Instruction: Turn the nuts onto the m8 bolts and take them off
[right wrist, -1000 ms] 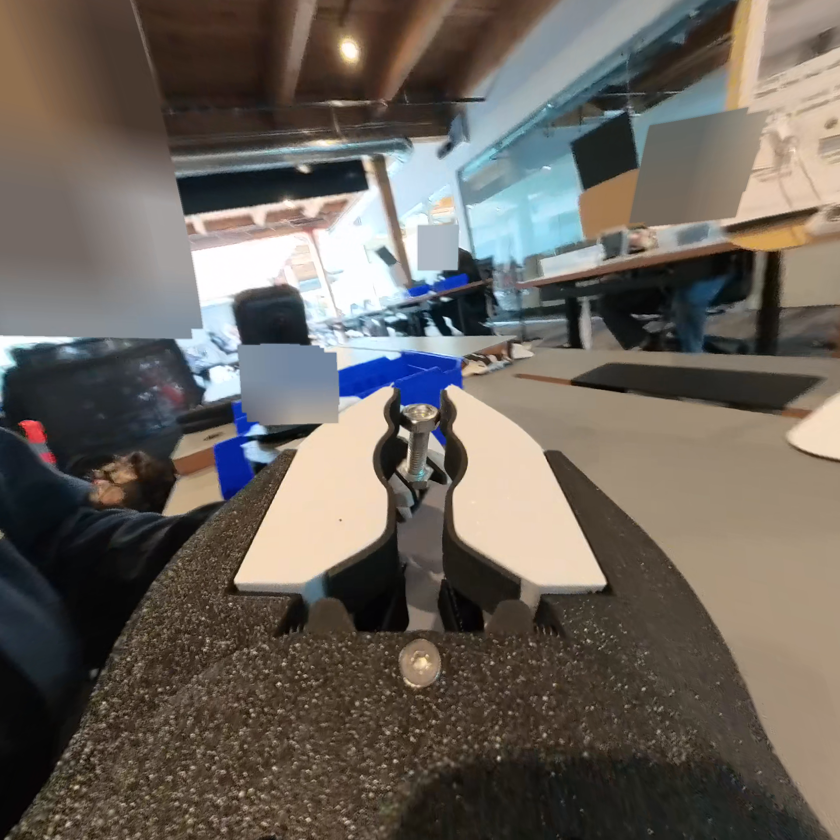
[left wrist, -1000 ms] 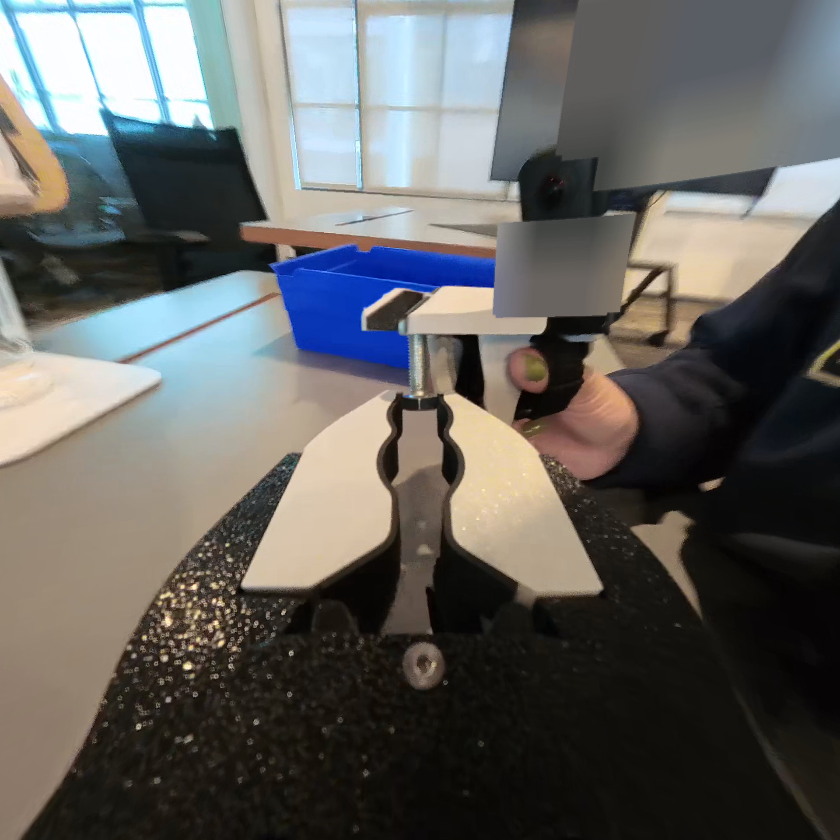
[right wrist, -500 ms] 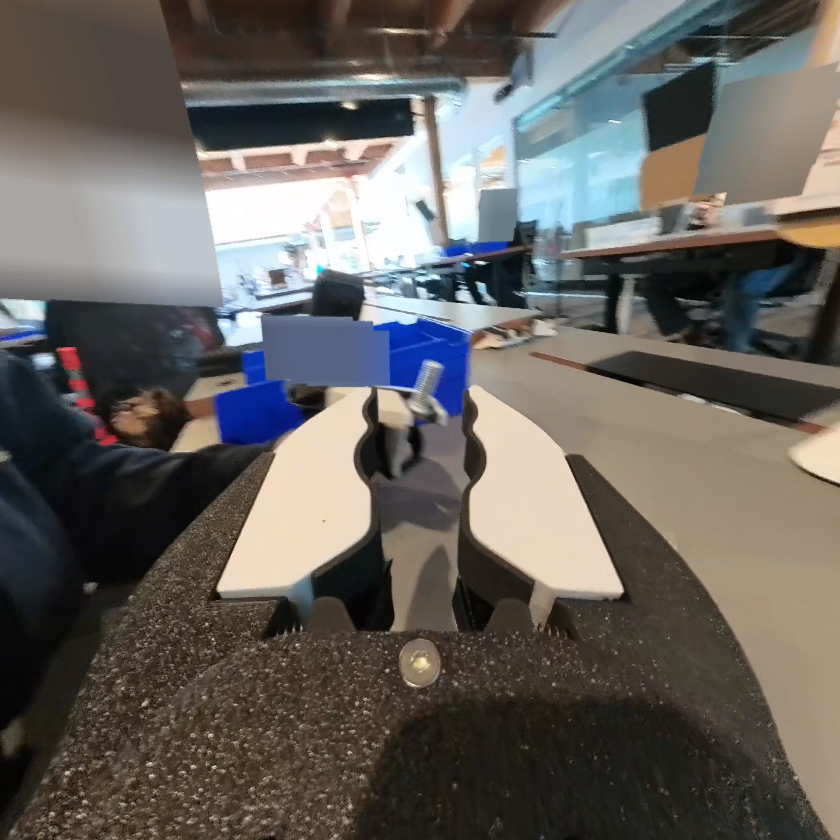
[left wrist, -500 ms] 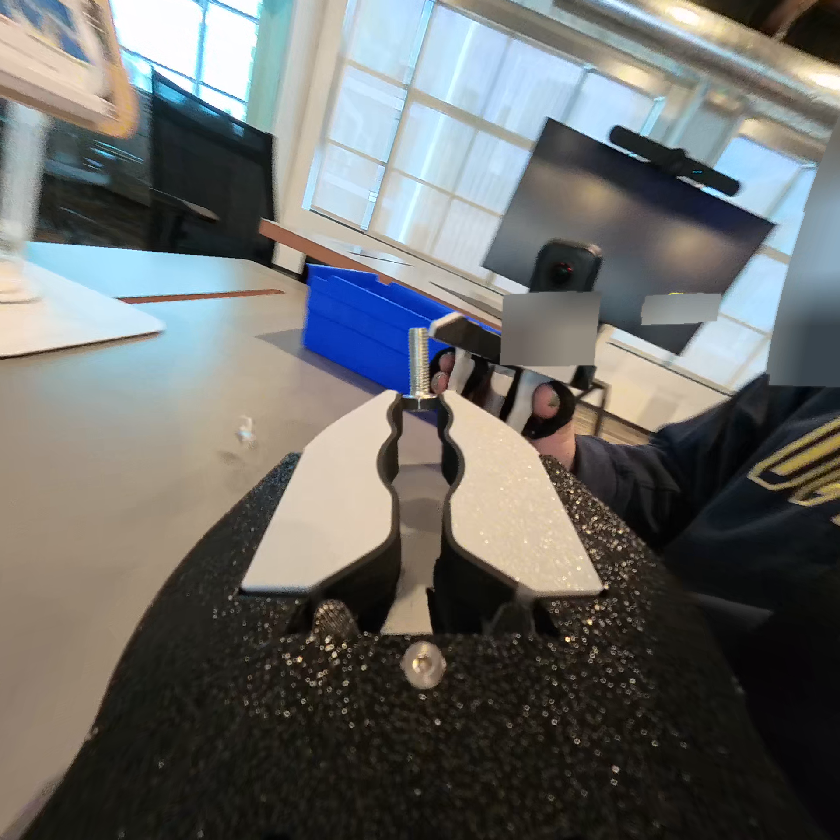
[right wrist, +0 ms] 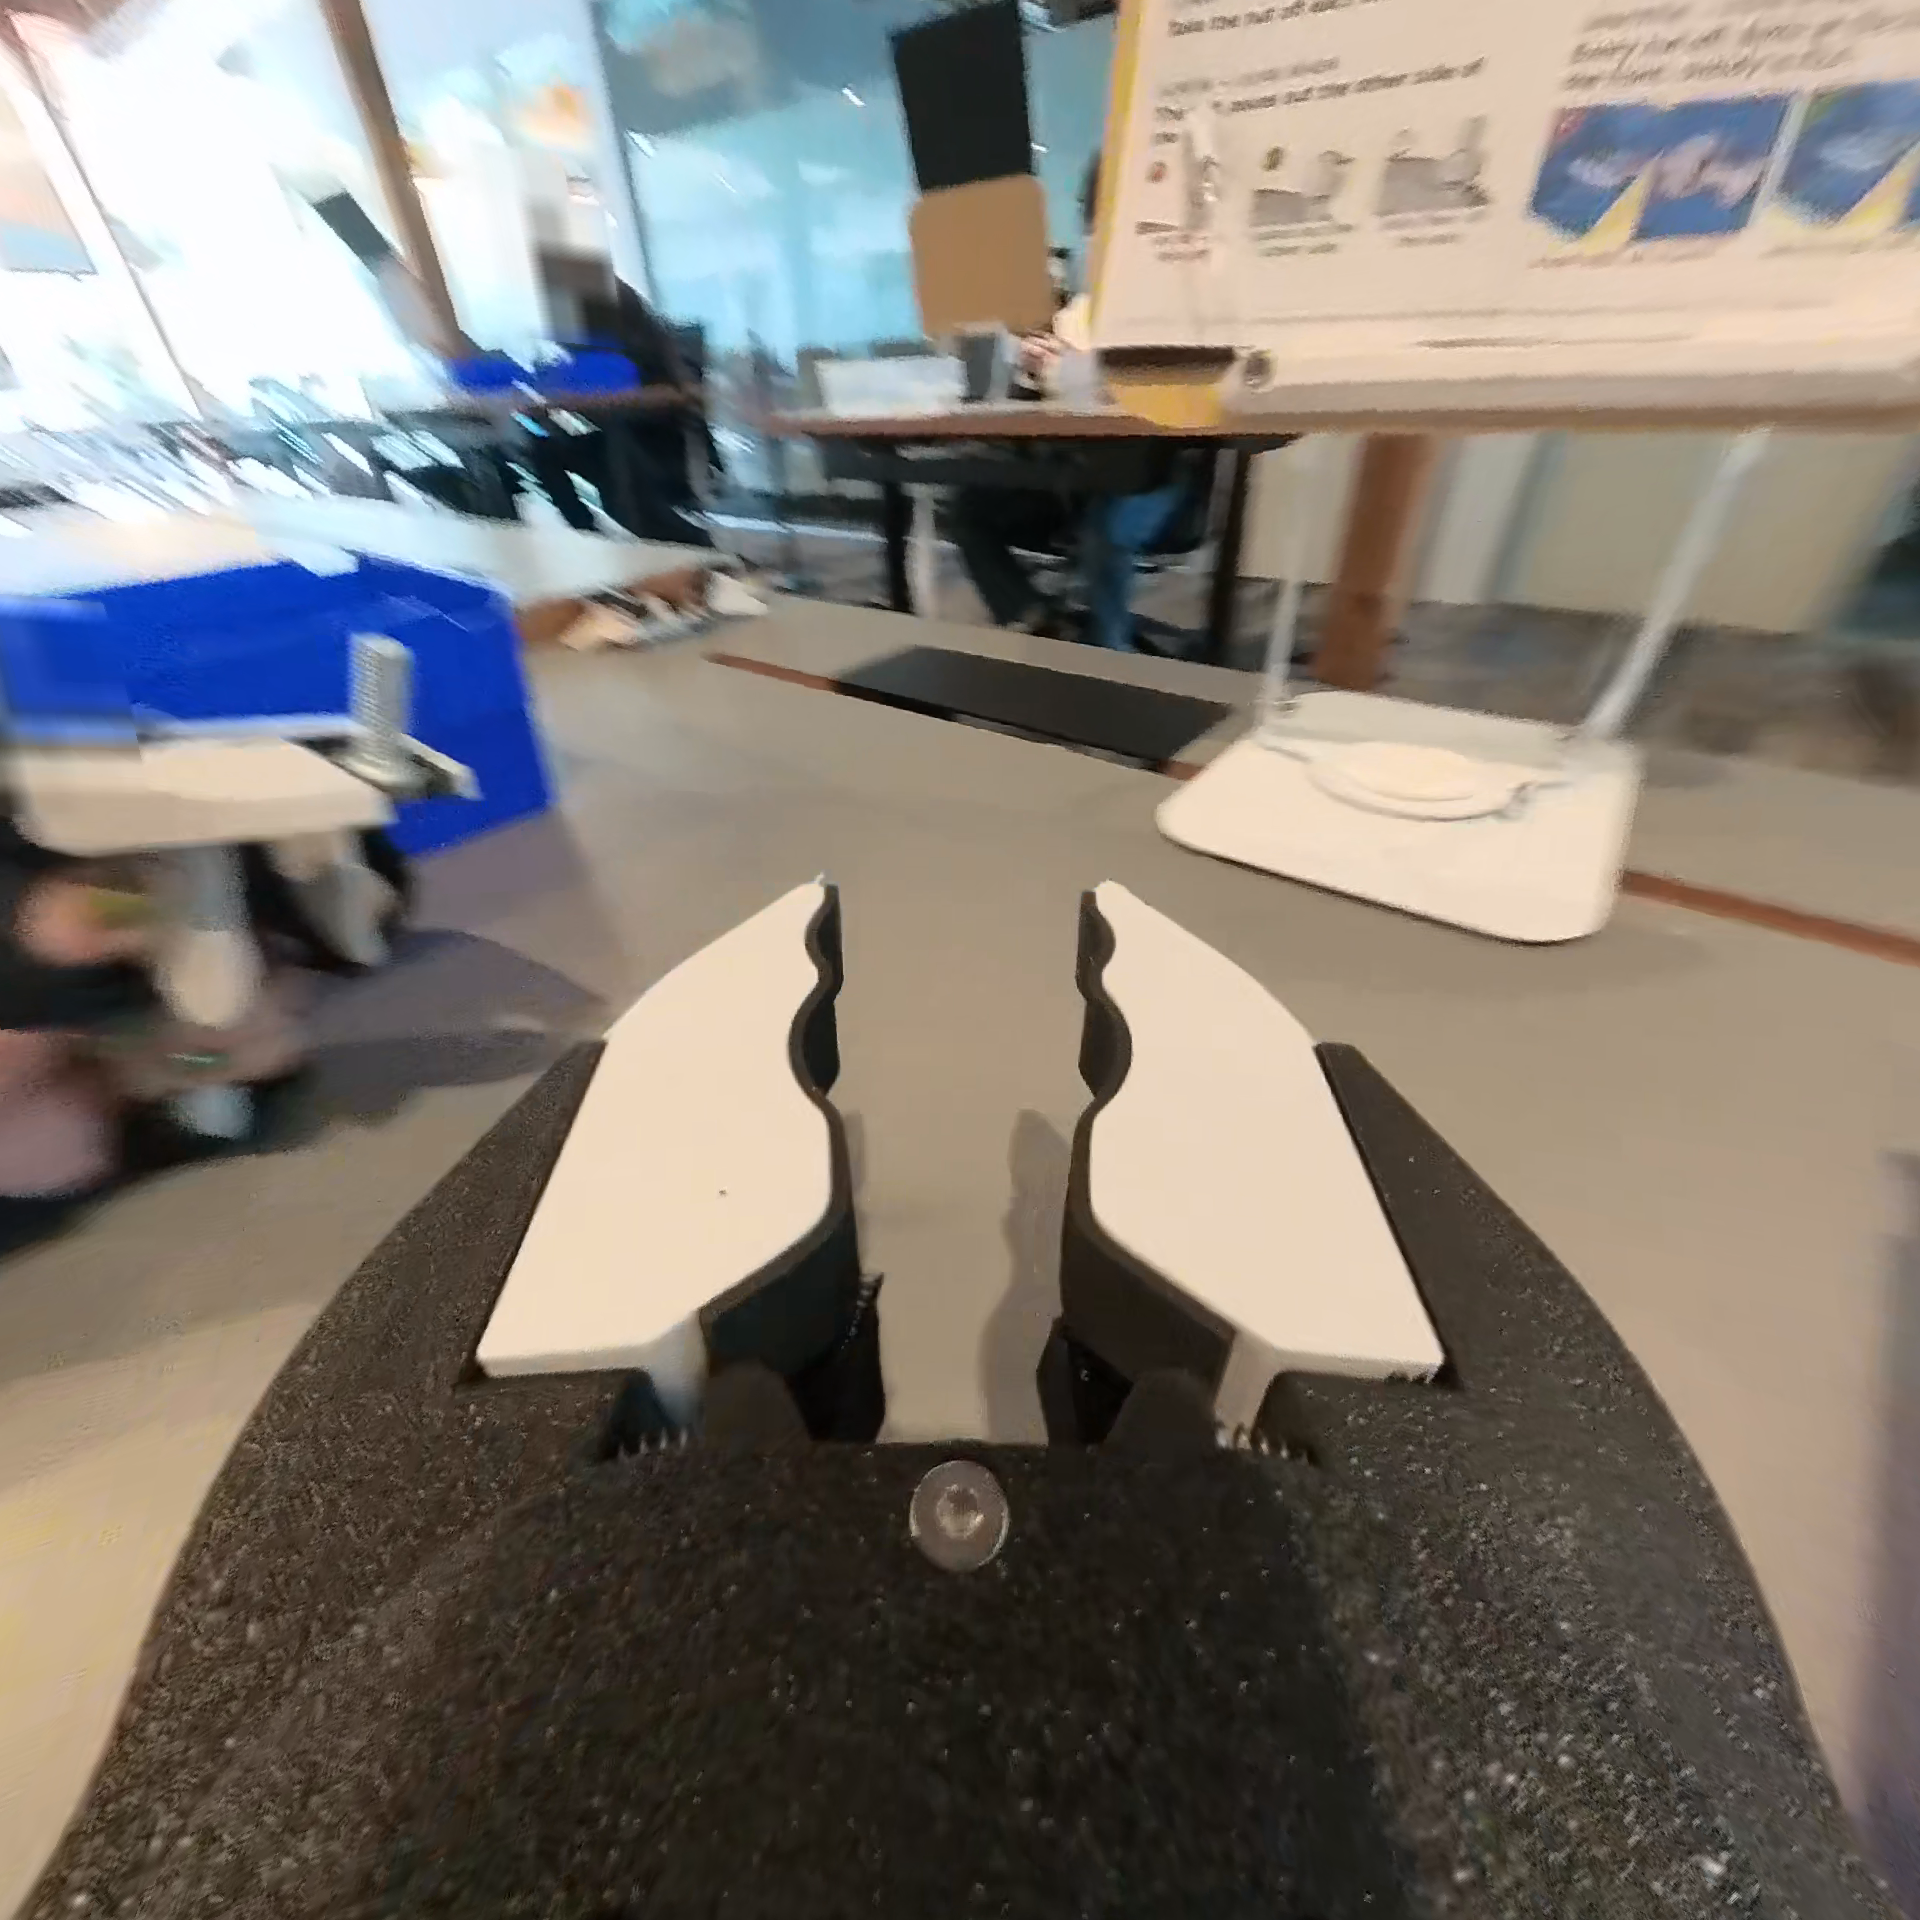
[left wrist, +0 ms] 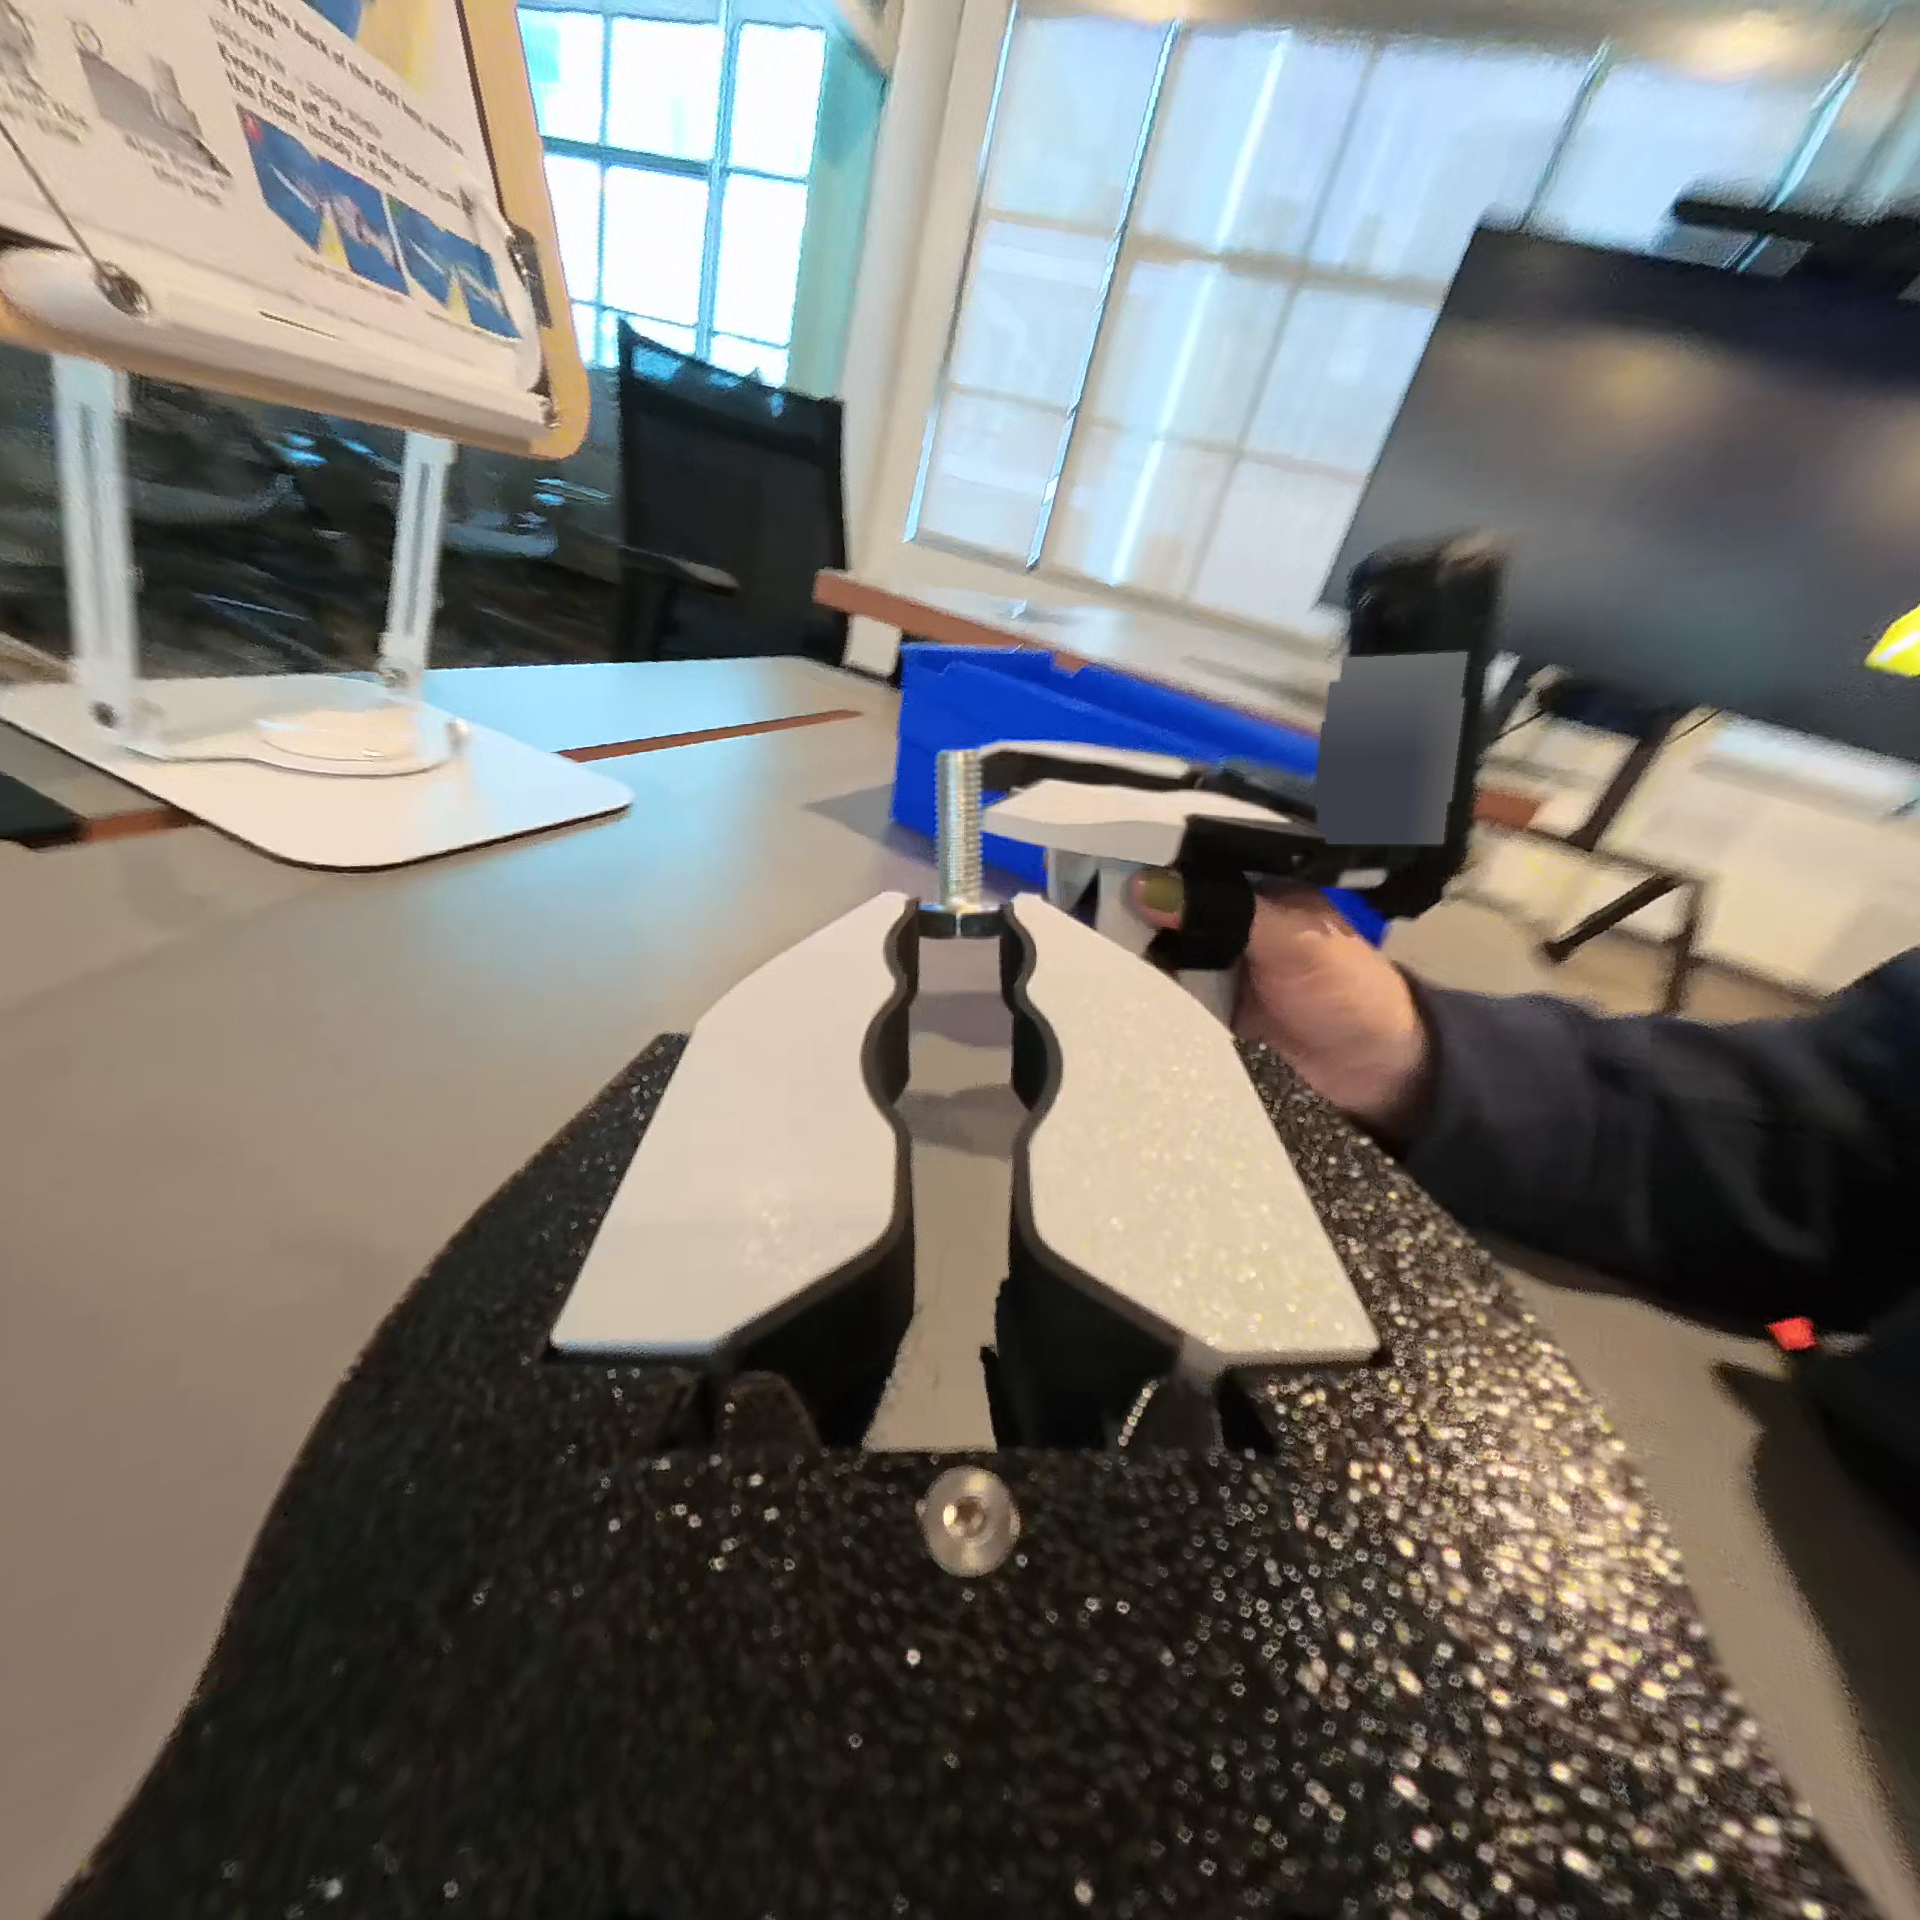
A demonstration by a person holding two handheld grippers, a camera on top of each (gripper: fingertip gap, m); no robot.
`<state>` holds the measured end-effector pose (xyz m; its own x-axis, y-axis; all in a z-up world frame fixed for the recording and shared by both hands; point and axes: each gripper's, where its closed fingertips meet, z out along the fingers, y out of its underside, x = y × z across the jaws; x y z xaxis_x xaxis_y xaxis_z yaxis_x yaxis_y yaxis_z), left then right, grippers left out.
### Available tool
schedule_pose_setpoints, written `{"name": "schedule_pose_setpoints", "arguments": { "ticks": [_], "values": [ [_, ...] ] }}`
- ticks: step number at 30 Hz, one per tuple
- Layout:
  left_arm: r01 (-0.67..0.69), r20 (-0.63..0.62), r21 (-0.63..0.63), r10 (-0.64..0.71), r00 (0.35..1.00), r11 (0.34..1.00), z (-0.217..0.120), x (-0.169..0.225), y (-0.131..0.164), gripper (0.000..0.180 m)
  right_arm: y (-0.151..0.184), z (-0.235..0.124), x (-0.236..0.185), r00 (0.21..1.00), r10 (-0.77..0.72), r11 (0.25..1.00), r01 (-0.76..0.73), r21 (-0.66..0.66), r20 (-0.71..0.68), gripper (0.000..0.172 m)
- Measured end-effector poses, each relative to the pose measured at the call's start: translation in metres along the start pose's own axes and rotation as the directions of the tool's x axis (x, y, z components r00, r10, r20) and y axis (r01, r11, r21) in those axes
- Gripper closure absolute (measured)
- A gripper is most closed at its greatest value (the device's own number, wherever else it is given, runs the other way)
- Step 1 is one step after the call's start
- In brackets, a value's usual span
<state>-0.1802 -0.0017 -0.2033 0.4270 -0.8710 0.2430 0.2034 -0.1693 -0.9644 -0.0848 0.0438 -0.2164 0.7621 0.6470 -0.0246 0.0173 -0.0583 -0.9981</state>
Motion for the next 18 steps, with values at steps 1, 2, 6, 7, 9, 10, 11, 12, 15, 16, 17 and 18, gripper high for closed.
{"name": "schedule_pose_setpoints", "arguments": {
  "ticks": [1, 2, 6, 7, 9, 10, 11, 12, 15, 16, 17, 18],
  "values": [
    [-0.017, 0.007, -0.011, 0.017, 1.000, 1.000, 0.001, 0.001, 0.001, 0.167, 0.002, 0.002, 0.004, 0.999, -0.046, 0.999, 0.046, -0.008, -0.025, 0.129],
    [-0.032, 0.011, -0.023, 0.033, 0.999, 0.999, 0.003, 0.002, 0.003, 0.167, 0.004, 0.005, 0.006, 0.995, -0.091, 0.996, 0.091, -0.016, -0.046, 0.129],
    [-0.092, 0.019, -0.055, 0.093, 0.995, 0.994, 0.006, 0.006, 0.007, 0.166, 0.004, 0.015, 0.010, 0.980, -0.189, 0.982, 0.188, -0.027, -0.067, 0.129],
    [-0.102, 0.022, -0.058, 0.104, 0.994, 0.993, 0.006, 0.007, 0.007, 0.166, 0.003, 0.017, 0.011, 0.976, -0.204, 0.979, 0.203, -0.018, -0.071, 0.129],
    [-0.119, 0.028, -0.061, 0.121, 0.992, 0.991, 0.007, 0.008, 0.007, 0.166, 0.000, 0.021, 0.016, 0.971, -0.225, 0.974, 0.226, 0.002, -0.084, 0.130],
    [-0.128, 0.035, -0.059, 0.131, 0.991, 0.990, 0.007, 0.007, 0.007, 0.166, -0.001, 0.023, 0.020, 0.968, -0.235, 0.972, 0.236, 0.008, -0.093, 0.130],
    [-0.142, 0.045, -0.057, 0.145, 0.988, 0.988, 0.007, 0.007, 0.007, 0.166, -0.002, 0.025, 0.024, 0.964, -0.244, 0.969, 0.246, 0.010, -0.104, 0.130],
    [-0.160, 0.057, -0.056, 0.163, 0.985, 0.986, 0.007, 0.006, 0.006, 0.166, -0.003, 0.028, 0.030, 0.959, -0.255, 0.966, 0.258, 0.012, -0.121, 0.130],
    [-0.230, 0.112, -0.057, 0.235, 0.965, 0.971, 0.012, -0.001, 0.004, 0.166, -0.007, 0.038, 0.050, 0.951, -0.253, 0.965, 0.261, 0.020, -0.179, 0.131],
    [-0.248, 0.124, -0.060, 0.254, 0.959, 0.967, 0.016, -0.002, 0.004, 0.166, -0.008, 0.041, 0.057, 0.951, -0.243, 0.967, 0.252, 0.024, -0.193, 0.131],
    [-0.261, 0.131, -0.062, 0.267, 0.955, 0.963, 0.020, -0.003, 0.004, 0.166, -0.010, 0.045, 0.066, 0.949, -0.233, 0.970, 0.243, 0.026, -0.212, 0.132],
    [-0.271, 0.136, -0.057, 0.277, 0.951, 0.961, 0.024, -0.004, 0.003, 0.166, -0.011, 0.049, 0.075, 0.945, -0.225, 0.971, 0.237, 0.026, -0.238, 0.132]
  ]
}}
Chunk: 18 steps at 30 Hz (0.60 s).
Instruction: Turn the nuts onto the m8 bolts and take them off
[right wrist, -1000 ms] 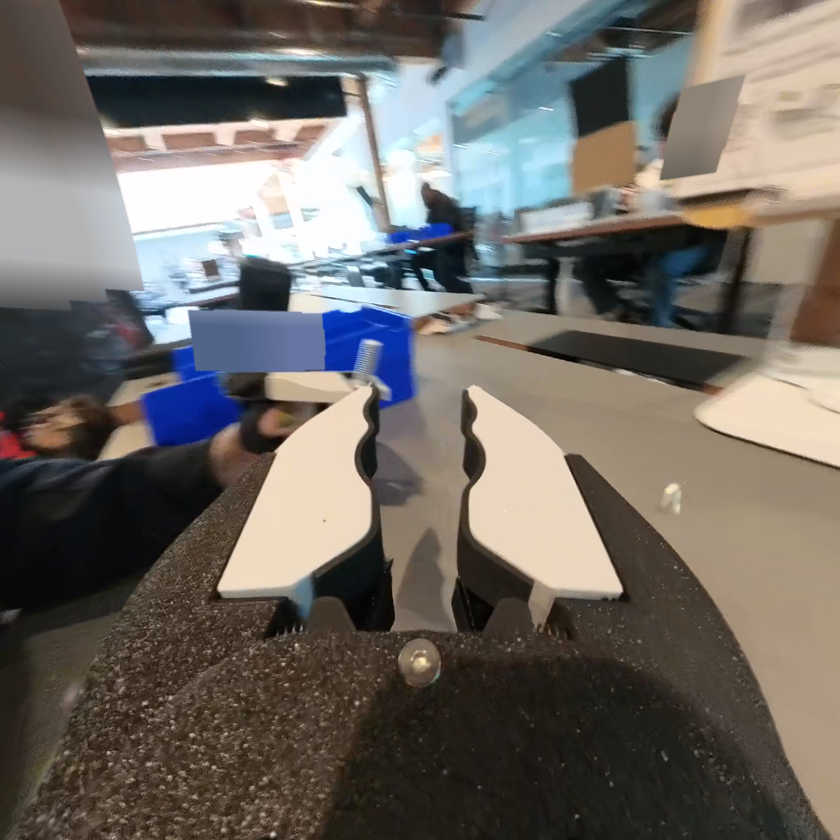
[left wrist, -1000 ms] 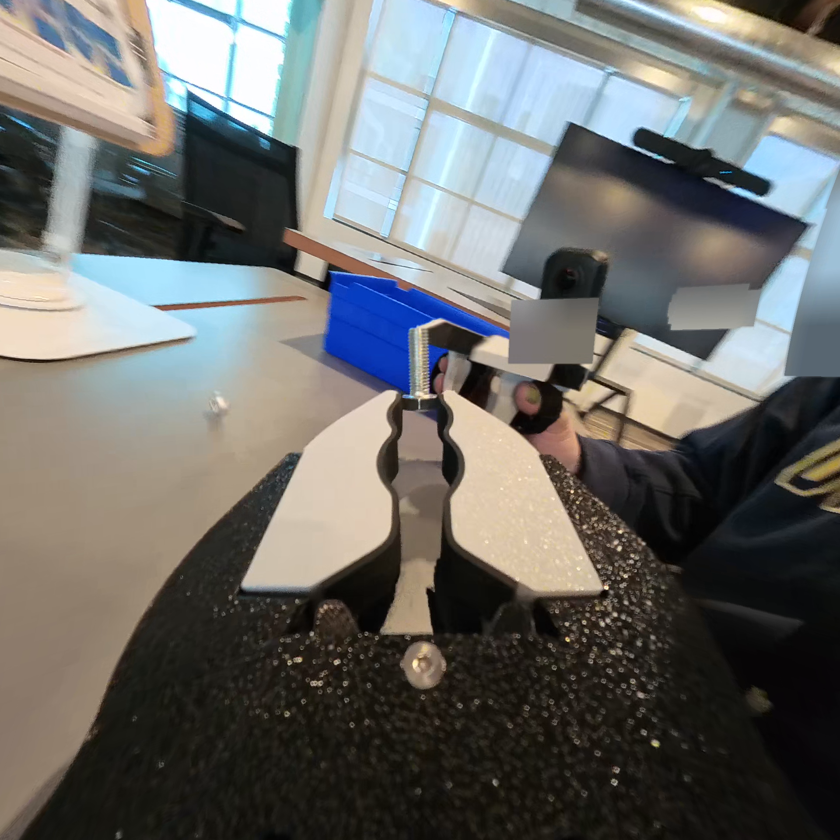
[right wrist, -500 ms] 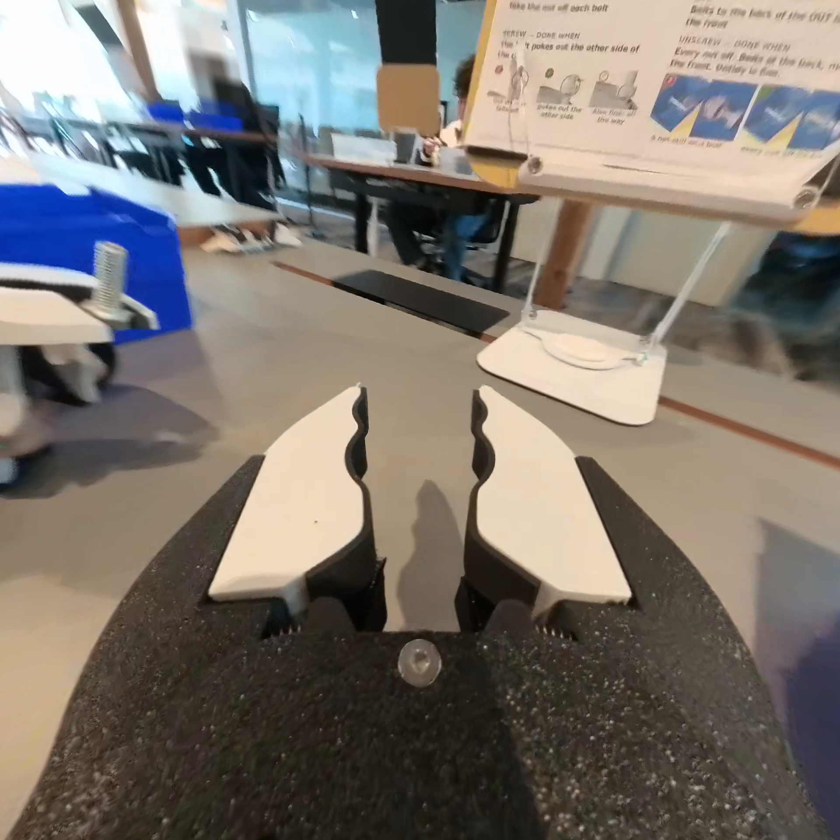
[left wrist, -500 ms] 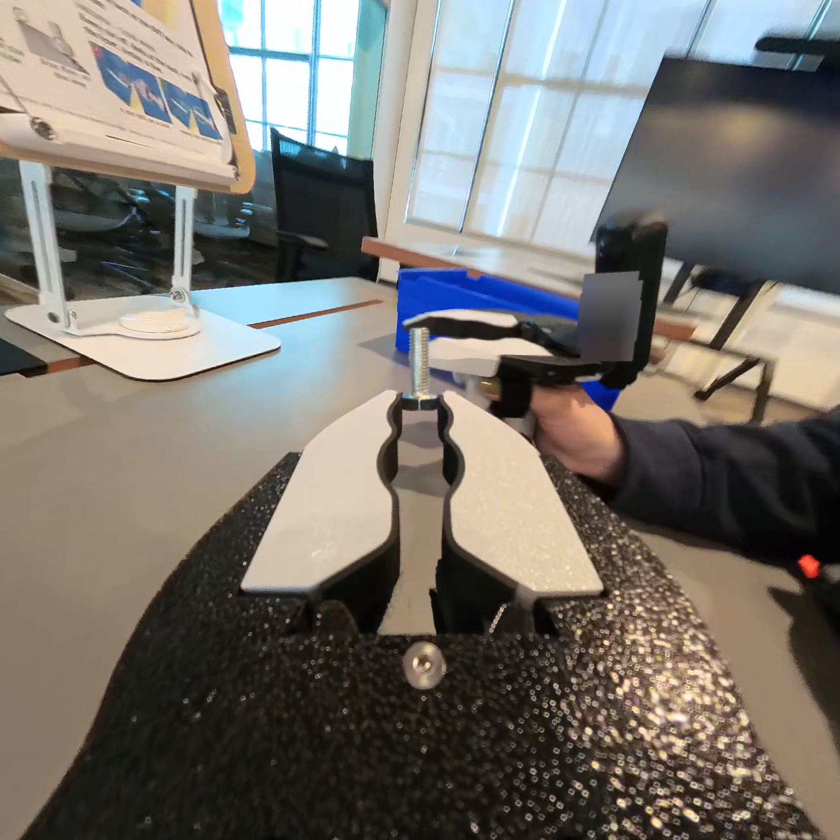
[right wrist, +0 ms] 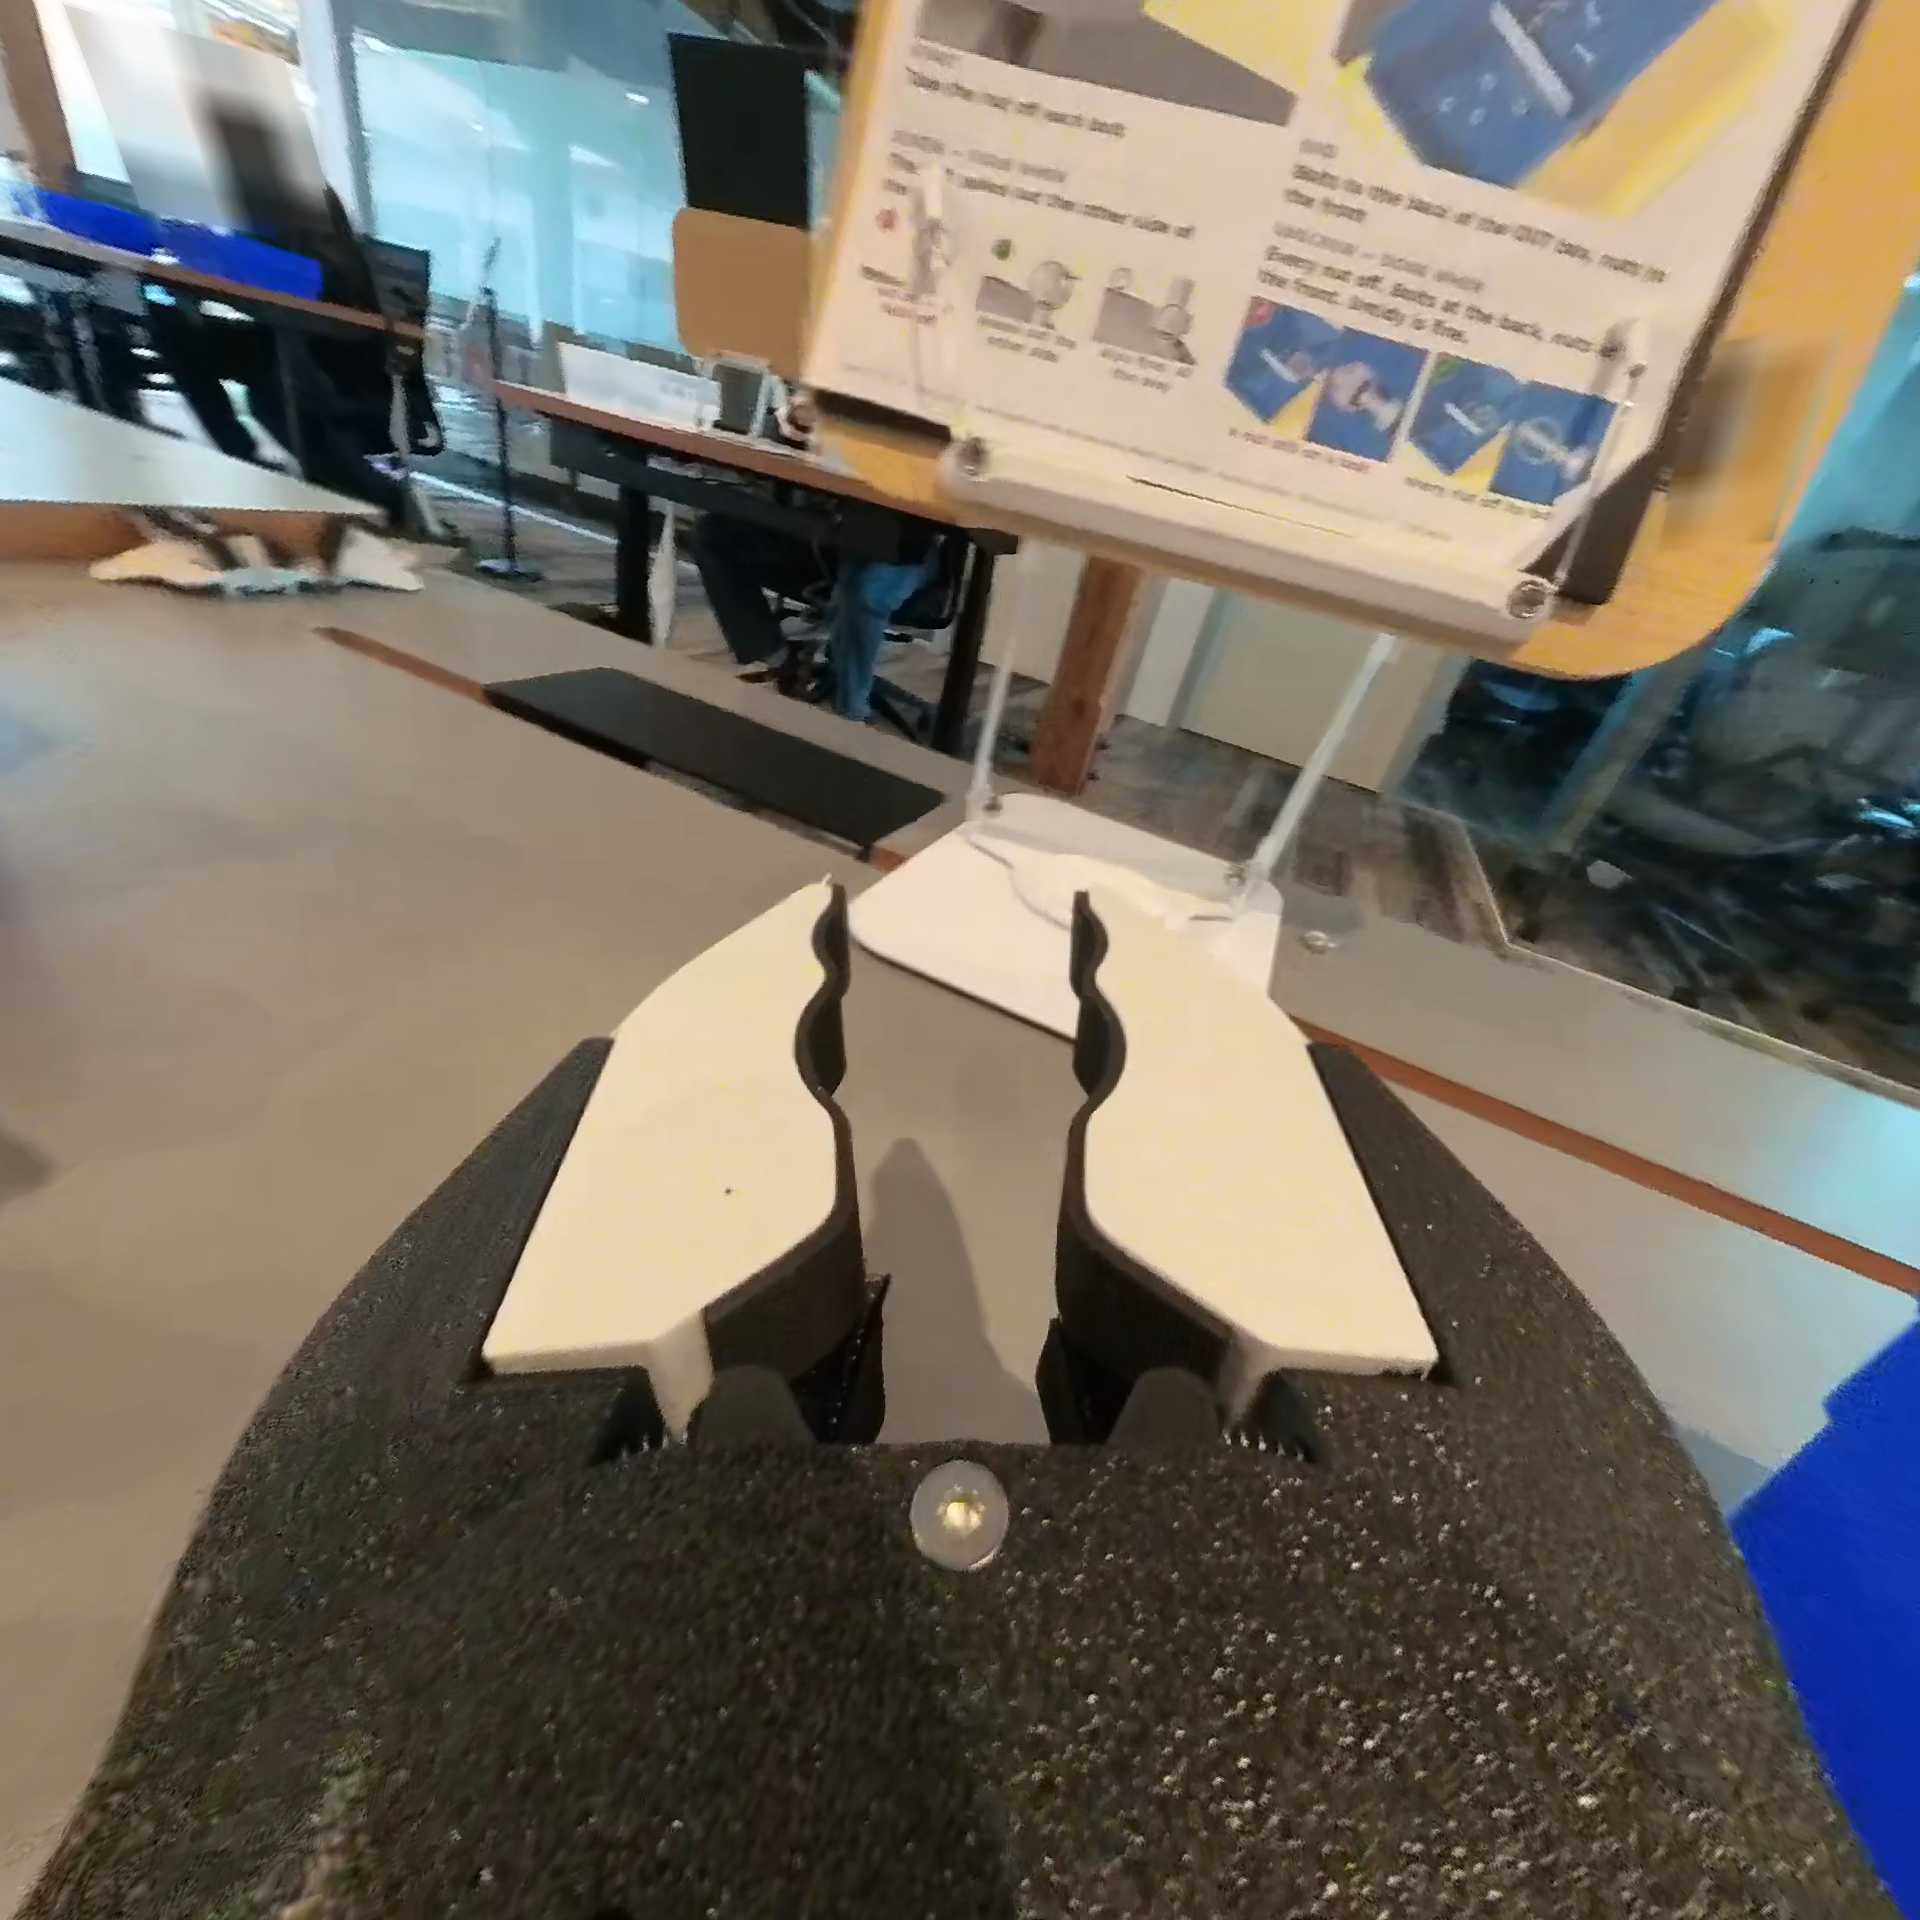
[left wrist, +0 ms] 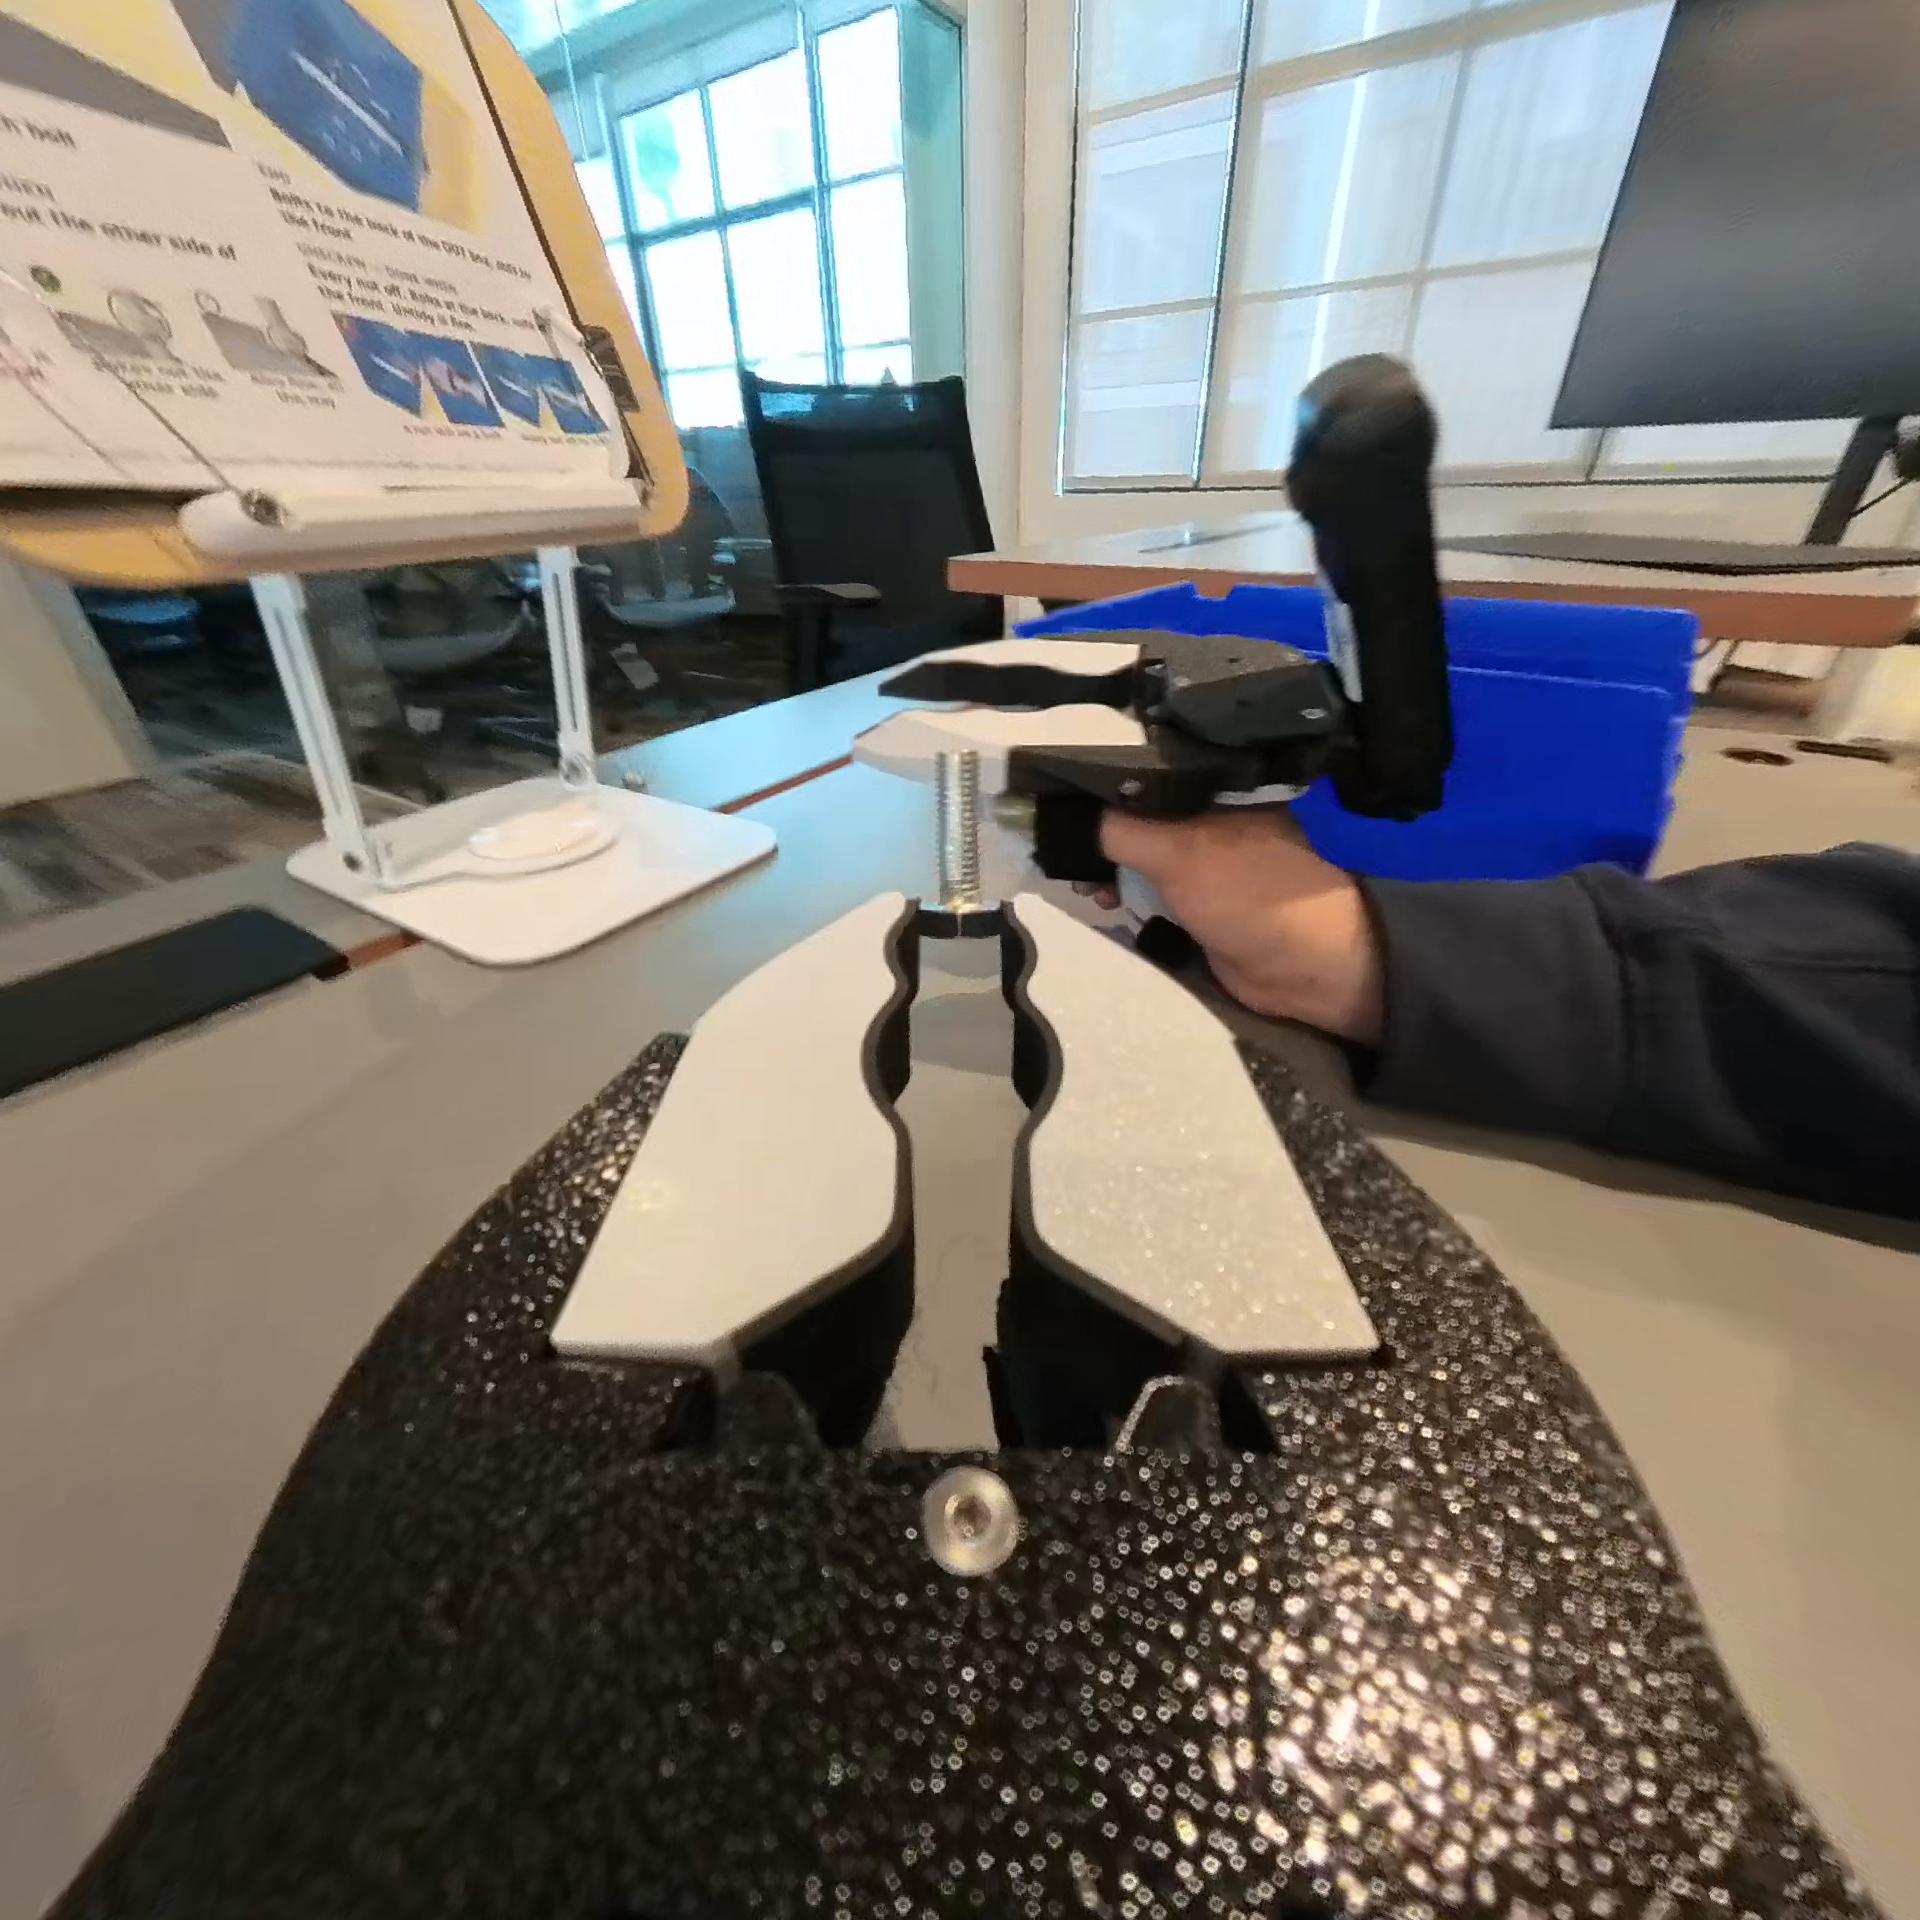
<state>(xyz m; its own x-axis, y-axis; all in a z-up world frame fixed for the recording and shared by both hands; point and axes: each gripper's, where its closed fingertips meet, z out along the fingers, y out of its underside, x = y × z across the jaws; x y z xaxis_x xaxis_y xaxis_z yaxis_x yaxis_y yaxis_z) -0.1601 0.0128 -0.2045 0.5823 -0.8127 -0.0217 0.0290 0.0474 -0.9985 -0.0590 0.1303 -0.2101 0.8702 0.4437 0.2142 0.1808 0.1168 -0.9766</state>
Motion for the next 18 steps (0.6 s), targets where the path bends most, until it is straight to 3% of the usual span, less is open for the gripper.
{"name": "schedule_pose_setpoints", "arguments": {
  "ticks": [5, 9, 13, 18],
  "values": [
    [-0.025, 0.038, 0.040, 0.024, 0.999, 0.999, 0.038, -0.014, -0.004, 0.166, 0.007, 0.039, 0.051, 0.990, -0.040, 0.999, 0.037, -0.027, -0.134, 0.132],
    [-0.005, 0.045, 0.055, 0.002, 0.999, 0.998, 0.072, -0.031, -0.003, 0.166, 0.027, 0.080, 0.098, 0.970, -0.110, 0.987, 0.082, -0.135, -0.217, 0.133],
    [0.033, -0.011, 0.054, -0.032, 0.999, 0.998, 0.092, -0.034, -0.001, 0.166, 0.051, 0.121, 0.133, 0.976, -0.112, 0.966, 0.063, -0.251, -0.185, 0.135],
    [0.066, -0.039, 0.091, -0.062, 0.997, 0.994, 0.085, -0.029, -0.005, 0.167, 0.087, 0.162, 0.156, 0.997, -0.046, 0.914, 0.018, -0.405, -0.059, 0.143]
  ]
}}
